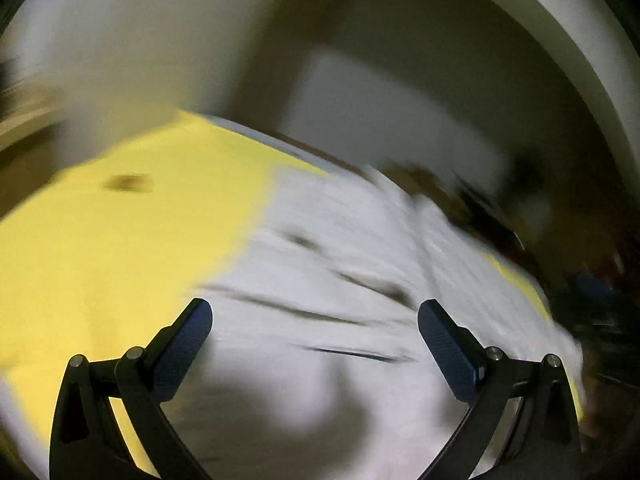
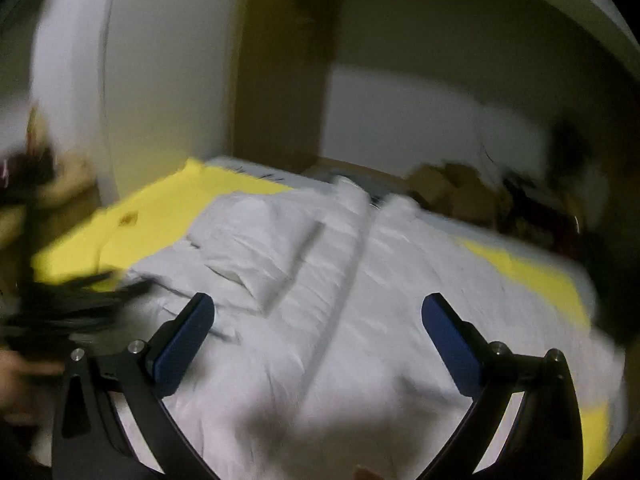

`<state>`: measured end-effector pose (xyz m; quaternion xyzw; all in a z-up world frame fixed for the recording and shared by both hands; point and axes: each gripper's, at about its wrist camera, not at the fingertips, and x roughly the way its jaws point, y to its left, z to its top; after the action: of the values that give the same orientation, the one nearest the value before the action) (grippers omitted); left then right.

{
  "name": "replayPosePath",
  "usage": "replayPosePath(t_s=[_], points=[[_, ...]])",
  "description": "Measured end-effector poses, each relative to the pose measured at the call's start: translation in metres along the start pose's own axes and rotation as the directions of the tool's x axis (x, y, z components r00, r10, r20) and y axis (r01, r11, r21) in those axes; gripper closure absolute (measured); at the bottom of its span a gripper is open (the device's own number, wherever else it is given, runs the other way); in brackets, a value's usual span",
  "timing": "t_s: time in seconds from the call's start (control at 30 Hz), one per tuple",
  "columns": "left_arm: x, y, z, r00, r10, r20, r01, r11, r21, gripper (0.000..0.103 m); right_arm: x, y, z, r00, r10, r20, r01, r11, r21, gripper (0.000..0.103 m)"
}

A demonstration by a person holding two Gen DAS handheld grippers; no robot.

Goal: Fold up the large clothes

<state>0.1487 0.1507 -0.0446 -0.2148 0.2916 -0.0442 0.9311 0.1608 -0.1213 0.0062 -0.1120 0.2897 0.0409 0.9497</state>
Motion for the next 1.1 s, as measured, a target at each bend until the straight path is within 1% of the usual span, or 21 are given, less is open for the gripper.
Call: replayPosePath(t_s=[0.03, 0.1, 0.17, 0.23, 0.3, 0.37, 0.43, 0.47, 0.5, 0.57, 0.6, 0.63, 0.67, 0.77, 0.83, 0.9, 0.97, 1.0, 1.03, 1.07, 1.1], points=[[-0.017, 0.025, 0.004, 0.999, 0.026, 0.025, -0.024, 0.997, -0.068, 0.000, 0.031, 0.024, 0.015, 1.000, -0.008, -0.026, 0.006, 0.998, -0.069, 0.000], [-0.044, 0.072, 0.010, 0.997, 0.051, 0.049, -0.041, 0.980, -0.193, 0.000, 0.076, 0.063, 0.029, 0.996, 0.029, -0.085, -0.042, 0.986, -0.159, 0.000], [-0.063, 0.109, 0.012, 0.997, 0.064, 0.049, -0.047, 0.956, -0.290, 0.000, 0.123, 0.097, 0.033, 0.987, 0.022, -0.161, -0.060, 0.971, -0.230, 0.001], [-0.076, 0.134, 0.010, 0.996, 0.077, 0.047, -0.056, 0.935, -0.349, 0.000, 0.156, 0.120, 0.030, 0.972, 0.025, -0.232, -0.089, 0.959, -0.269, 0.003], [-0.088, 0.154, 0.008, 0.995, 0.088, 0.041, -0.066, 0.923, -0.379, 0.000, 0.184, 0.142, 0.030, 0.963, 0.003, -0.269, -0.092, 0.943, -0.319, 0.004], [-0.093, 0.158, 0.006, 0.996, 0.087, 0.038, -0.064, 0.916, -0.396, 0.000, 0.200, 0.157, 0.034, 0.962, -0.012, -0.274, -0.088, 0.933, -0.350, 0.004], [-0.096, 0.164, 0.003, 0.997, 0.067, 0.036, -0.048, 0.916, -0.398, 0.000, 0.212, 0.167, 0.035, 0.954, -0.033, -0.298, -0.084, 0.925, -0.371, 0.004], [-0.096, 0.164, 0.000, 0.998, 0.059, 0.034, -0.041, 0.919, -0.392, 0.000, 0.218, 0.169, 0.036, 0.951, -0.044, -0.307, -0.080, 0.922, -0.380, 0.008], [-0.094, 0.163, 0.001, 0.998, 0.050, 0.026, -0.037, 0.923, -0.383, 0.000, 0.226, 0.172, 0.036, 0.948, -0.066, -0.312, -0.066, 0.917, -0.394, 0.013], [-0.098, 0.168, -0.002, 0.999, 0.040, 0.020, -0.029, 0.928, -0.372, 0.000, 0.238, 0.171, 0.034, 0.941, -0.112, -0.319, -0.029, 0.913, -0.407, 0.057], [-0.089, 0.166, -0.009, 0.999, 0.037, 0.018, -0.028, 0.929, -0.370, 0.000, 0.239, 0.168, 0.033, 0.945, -0.132, -0.299, -0.002, 0.912, -0.410, 0.064], [-0.088, 0.166, -0.009, 0.999, 0.032, 0.014, -0.025, 0.929, -0.369, 0.000, 0.236, 0.167, 0.034, 0.951, -0.130, -0.281, 0.005, 0.913, -0.409, 0.076], [-0.085, 0.165, -0.011, 1.000, 0.028, 0.010, -0.023, 0.929, -0.370, 0.000, 0.234, 0.165, 0.035, 0.956, -0.127, -0.264, 0.010, 0.915, -0.404, 0.082], [-0.077, 0.161, -0.014, 1.000, 0.011, -0.003, -0.011, 0.931, -0.365, 0.000, 0.202, 0.139, 0.046, 0.974, -0.048, -0.221, -0.013, 0.964, -0.265, 0.086], [-0.077, 0.157, -0.017, 1.000, 0.002, -0.008, -0.005, 0.934, -0.358, 0.000, 0.175, 0.099, 0.059, 0.983, 0.044, -0.176, -0.056, 0.996, -0.064, 0.086], [-0.073, 0.153, -0.018, 1.000, -0.007, -0.015, 0.001, 0.936, -0.351, 0.000, 0.152, 0.057, 0.062, 0.991, 0.077, -0.113, -0.065, 0.993, 0.103, 0.086], [-0.068, 0.150, -0.021, 1.000, -0.016, -0.022, 0.007, 0.938, -0.347, 0.000, 0.137, -0.001, 0.051, 0.995, 0.072, -0.069, -0.049, 0.957, 0.285, 0.086], [-0.065, 0.146, -0.022, 0.999, -0.023, -0.028, 0.012, 0.938, -0.346, 0.000, 0.135, -0.041, 0.033, 0.995, 0.064, -0.081, -0.025, 0.909, 0.417, 0.086], [-0.063, 0.144, -0.023, 0.999, -0.027, -0.032, 0.014, 0.938, -0.345, 0.000, 0.137, -0.062, 0.018, 0.992, 0.070, -0.102, -0.012, 0.875, 0.483, 0.086], [-0.059, 0.139, -0.024, 0.998, -0.035, -0.042, 0.018, 0.939, -0.344, 0.000, 0.144, -0.089, -0.005, 0.986, 0.084, -0.144, 0.011, 0.829, 0.559, 0.083], [-0.056, 0.137, -0.026, 0.998, -0.038, -0.047, 0.020, 0.939, -0.342, 0.000, 0.153, -0.107, -0.024, 0.977, 0.097, -0.189, 0.038, 0.797, 0.603, 0.081]])
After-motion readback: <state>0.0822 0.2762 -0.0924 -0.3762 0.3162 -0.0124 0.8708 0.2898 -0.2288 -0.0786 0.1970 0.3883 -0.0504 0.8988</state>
